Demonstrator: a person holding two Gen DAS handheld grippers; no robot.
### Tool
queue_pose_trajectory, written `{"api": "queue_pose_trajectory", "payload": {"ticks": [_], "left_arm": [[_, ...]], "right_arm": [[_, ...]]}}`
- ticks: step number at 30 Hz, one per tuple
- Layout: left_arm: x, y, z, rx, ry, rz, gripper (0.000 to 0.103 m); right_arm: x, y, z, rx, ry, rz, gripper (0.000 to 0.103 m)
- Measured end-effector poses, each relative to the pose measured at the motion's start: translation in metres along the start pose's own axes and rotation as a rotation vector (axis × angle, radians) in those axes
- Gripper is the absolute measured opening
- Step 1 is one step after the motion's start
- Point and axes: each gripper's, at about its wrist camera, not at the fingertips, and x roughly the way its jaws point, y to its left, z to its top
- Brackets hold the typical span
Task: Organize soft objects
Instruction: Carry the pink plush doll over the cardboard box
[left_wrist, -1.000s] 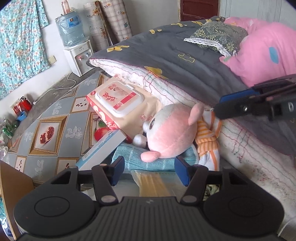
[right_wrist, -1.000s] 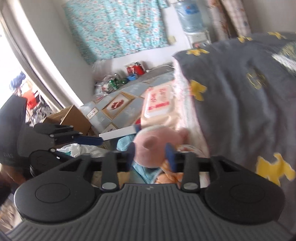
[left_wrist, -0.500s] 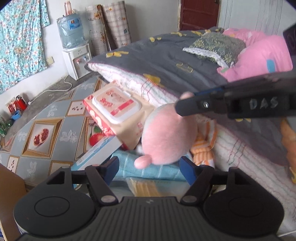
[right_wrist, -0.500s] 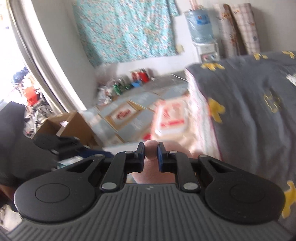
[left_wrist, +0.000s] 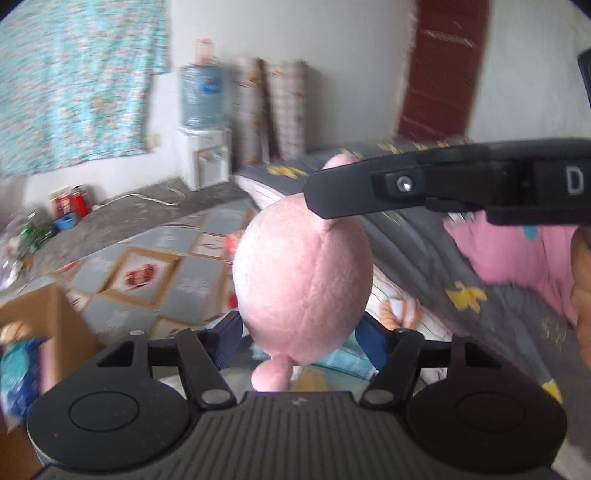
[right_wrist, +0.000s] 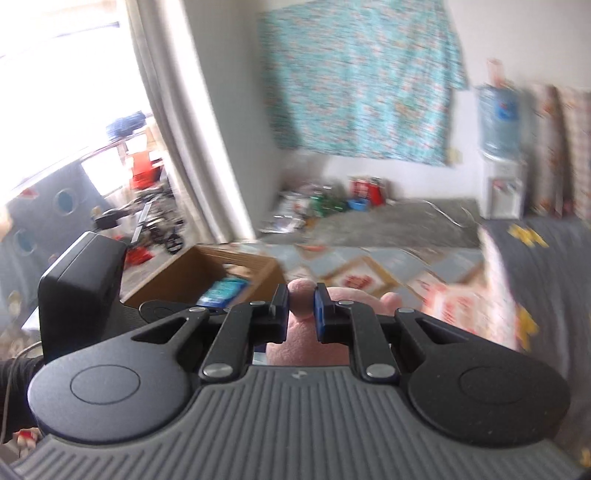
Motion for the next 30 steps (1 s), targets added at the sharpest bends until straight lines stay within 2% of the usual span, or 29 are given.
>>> {"api": "queue_pose_trajectory", "payload": {"ticks": [5, 10, 13, 17, 20, 26, 30], "left_arm": [[-0.055, 0.046, -0.016, -0.139, -0.071, 0.105, 0.067], [-0.097, 0.107, -0.036, -0.285, -0.112, 0.251, 0.067], [-0.106, 0.149, -0.044, -0.375, -0.100, 0.333, 0.066], [-0.099, 0.210, -0.050, -0.507, -0.058, 0.396, 0.066], [-0.085, 0.251, -0.053, -0.556, -0.021, 0.460, 0.066], [-0.053, 0.309, -0.052, -0.584, 0.038, 0.592, 0.065], [-0.033, 0.338, -0.056, -0.611, 0.086, 0.633, 0.065]], "right_arm": [[0.033, 0.068, 0.040, -0.109, 0.030, 0.146, 0.012], [0.098, 0.133, 0.076, -0.165, 0.089, 0.296, 0.012], [0.151, 0.171, 0.093, -0.176, 0.150, 0.358, 0.012], [0.229, 0.203, 0.108, -0.174, 0.235, 0.405, 0.012], [0.289, 0.211, 0.117, -0.137, 0.293, 0.435, 0.012], [0.390, 0.205, 0.121, -0.036, 0.381, 0.500, 0.012], [0.444, 0.187, 0.111, -0.014, 0.410, 0.494, 0.013]]}}
